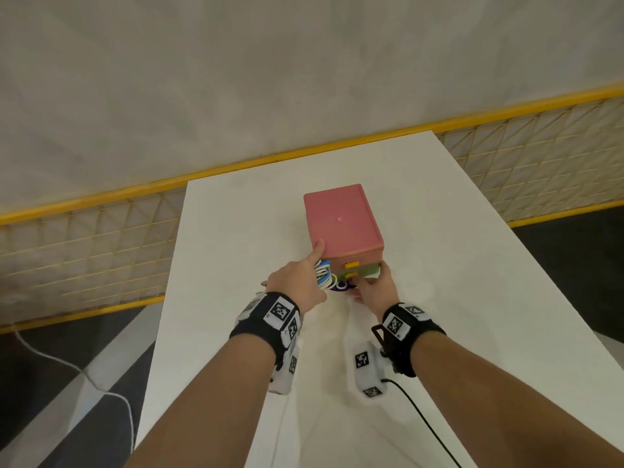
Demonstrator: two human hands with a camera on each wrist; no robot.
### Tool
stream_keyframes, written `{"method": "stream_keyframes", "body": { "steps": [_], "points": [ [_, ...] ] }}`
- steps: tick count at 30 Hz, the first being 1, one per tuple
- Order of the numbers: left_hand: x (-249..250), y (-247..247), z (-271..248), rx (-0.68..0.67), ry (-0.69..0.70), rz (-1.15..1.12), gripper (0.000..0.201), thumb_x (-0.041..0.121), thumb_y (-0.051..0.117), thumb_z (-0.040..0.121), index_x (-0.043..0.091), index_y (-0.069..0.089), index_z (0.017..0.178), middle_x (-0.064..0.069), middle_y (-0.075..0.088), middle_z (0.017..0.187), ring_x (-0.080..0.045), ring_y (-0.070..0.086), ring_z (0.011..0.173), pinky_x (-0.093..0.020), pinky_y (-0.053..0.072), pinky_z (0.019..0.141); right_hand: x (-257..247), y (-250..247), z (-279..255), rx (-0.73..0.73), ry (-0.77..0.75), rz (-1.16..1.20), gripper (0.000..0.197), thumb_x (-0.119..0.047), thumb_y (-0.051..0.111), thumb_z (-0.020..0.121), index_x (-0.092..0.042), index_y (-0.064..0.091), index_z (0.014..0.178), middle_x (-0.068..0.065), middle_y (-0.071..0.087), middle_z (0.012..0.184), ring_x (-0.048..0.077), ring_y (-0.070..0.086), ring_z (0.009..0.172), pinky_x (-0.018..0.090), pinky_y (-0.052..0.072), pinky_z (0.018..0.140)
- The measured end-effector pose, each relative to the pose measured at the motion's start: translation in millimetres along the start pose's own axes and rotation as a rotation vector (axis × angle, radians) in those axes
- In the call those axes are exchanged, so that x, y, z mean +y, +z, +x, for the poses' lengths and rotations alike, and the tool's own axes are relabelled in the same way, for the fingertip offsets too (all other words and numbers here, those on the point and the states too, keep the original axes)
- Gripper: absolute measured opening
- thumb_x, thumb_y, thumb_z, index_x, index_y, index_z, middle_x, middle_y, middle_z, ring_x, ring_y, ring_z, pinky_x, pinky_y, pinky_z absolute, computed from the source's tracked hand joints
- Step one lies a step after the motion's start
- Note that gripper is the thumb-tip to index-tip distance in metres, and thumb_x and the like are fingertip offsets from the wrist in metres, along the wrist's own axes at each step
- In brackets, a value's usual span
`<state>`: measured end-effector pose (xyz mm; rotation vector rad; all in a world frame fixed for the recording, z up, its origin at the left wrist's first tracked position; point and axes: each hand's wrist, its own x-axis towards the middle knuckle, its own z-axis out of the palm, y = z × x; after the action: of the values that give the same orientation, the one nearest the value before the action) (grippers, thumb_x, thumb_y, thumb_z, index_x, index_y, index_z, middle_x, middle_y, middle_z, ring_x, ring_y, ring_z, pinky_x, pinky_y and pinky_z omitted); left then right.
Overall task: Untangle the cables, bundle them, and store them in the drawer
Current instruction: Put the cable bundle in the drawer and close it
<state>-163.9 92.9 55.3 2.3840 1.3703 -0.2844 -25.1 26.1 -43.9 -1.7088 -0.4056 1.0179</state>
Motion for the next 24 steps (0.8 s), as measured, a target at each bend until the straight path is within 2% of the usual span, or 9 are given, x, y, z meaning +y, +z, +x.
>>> {"method": "stream_keyframes", "body": {
  "steps": [2,4,8,12,14,17,19,21,24],
  "points": [
    [0,3,3,0.014,0.004,-0.002,0.097,0.025,0.062,0.078,0.046,0.002,0.151,-0.002,0.067,0.097,-0.024,0.06,0.079,-0.03,0.046,0.067,-3,4,7,0.006,-0.017,0.086,0.055,-0.012,0.061,0.089,-0.01,0.032,0.136,0.006,0.067,0.083,0.023,0.068,0.065,0.032,0.058,0.058],
    [-1,5,4,0.026,0.001,-0.012,0.097,0.024,0.061,0.079,0.046,0.001,0.151,-0.003,0.067,0.097,-0.024,0.06,0.079,-0.03,0.046,0.068,-1,5,11,0.011,-0.033,0.156,0.052,-0.007,0.063,0.088,-0.01,0.036,0.131,0.008,0.068,0.087,0.019,0.069,0.063,0.029,0.057,0.054],
    [-1,10,0,0.053,0.001,-0.029,0.098,0.023,0.062,0.078,0.049,0.0,0.15,-0.003,0.067,0.091,-0.025,0.06,0.076,-0.03,0.048,0.066,9,-1,9,0.019,-0.059,0.218,0.048,0.002,0.064,0.085,-0.008,0.038,0.124,0.023,0.065,0.103,0.018,0.068,0.065,0.026,0.058,0.058],
    [1,12,-3,0.053,-0.026,-0.051,0.099,0.027,0.065,0.079,0.052,0.0,0.149,-0.001,0.063,0.088,-0.024,0.055,0.072,-0.031,0.044,0.065,25,-16,-17,-0.036,-0.051,0.211,0.041,0.005,0.061,0.087,-0.009,0.033,0.113,0.022,0.066,0.093,0.017,0.068,0.06,0.028,0.059,0.06],
    [1,13,-7,0.071,-0.025,-0.075,0.095,0.027,0.065,0.078,0.052,0.006,0.149,-0.001,0.065,0.092,-0.024,0.057,0.073,-0.032,0.048,0.066,33,-26,-32,-0.061,-0.039,0.156,0.04,0.003,0.061,0.087,-0.008,0.031,0.112,0.018,0.066,0.084,0.018,0.067,0.059,0.033,0.058,0.064],
    [4,18,-18,0.212,0.045,-0.181,0.075,0.026,0.065,0.074,0.047,0.034,0.139,0.004,0.067,0.097,-0.024,0.063,0.083,-0.035,0.053,0.073,33,-39,-45,-0.045,0.007,-0.007,0.046,-0.013,0.065,0.084,-0.005,0.037,0.119,0.011,0.064,0.087,0.026,0.061,0.073,0.044,0.052,0.075],
    [9,22,-25,0.279,0.106,-0.362,0.054,0.022,0.068,0.072,0.041,0.049,0.119,0.01,0.066,0.09,-0.019,0.065,0.081,-0.034,0.055,0.072,26,-45,-44,0.055,-0.044,-0.184,0.045,-0.021,0.063,0.083,-0.008,0.045,0.123,0.007,0.056,0.103,0.023,0.054,0.089,0.037,0.045,0.083],
    [18,25,-24,0.314,0.172,-0.609,0.047,0.019,0.071,0.071,0.037,0.052,0.11,0.011,0.066,0.085,-0.014,0.066,0.079,-0.035,0.057,0.074,17,-49,-37,0.142,-0.18,-0.353,0.044,-0.018,0.063,0.084,-0.009,0.05,0.125,0.012,0.046,0.115,0.023,0.048,0.099,0.032,0.041,0.092],
    [42,27,-14,0.355,0.222,-0.768,0.049,0.018,0.075,0.071,0.033,0.053,0.112,0.008,0.068,0.09,-0.013,0.068,0.085,-0.035,0.057,0.079,6,-47,-23,0.04,-0.305,-0.459,0.048,-0.003,0.057,0.085,-0.006,0.047,0.132,0.018,0.044,0.118,0.02,0.048,0.093,0.033,0.045,0.094]
  ]
}}
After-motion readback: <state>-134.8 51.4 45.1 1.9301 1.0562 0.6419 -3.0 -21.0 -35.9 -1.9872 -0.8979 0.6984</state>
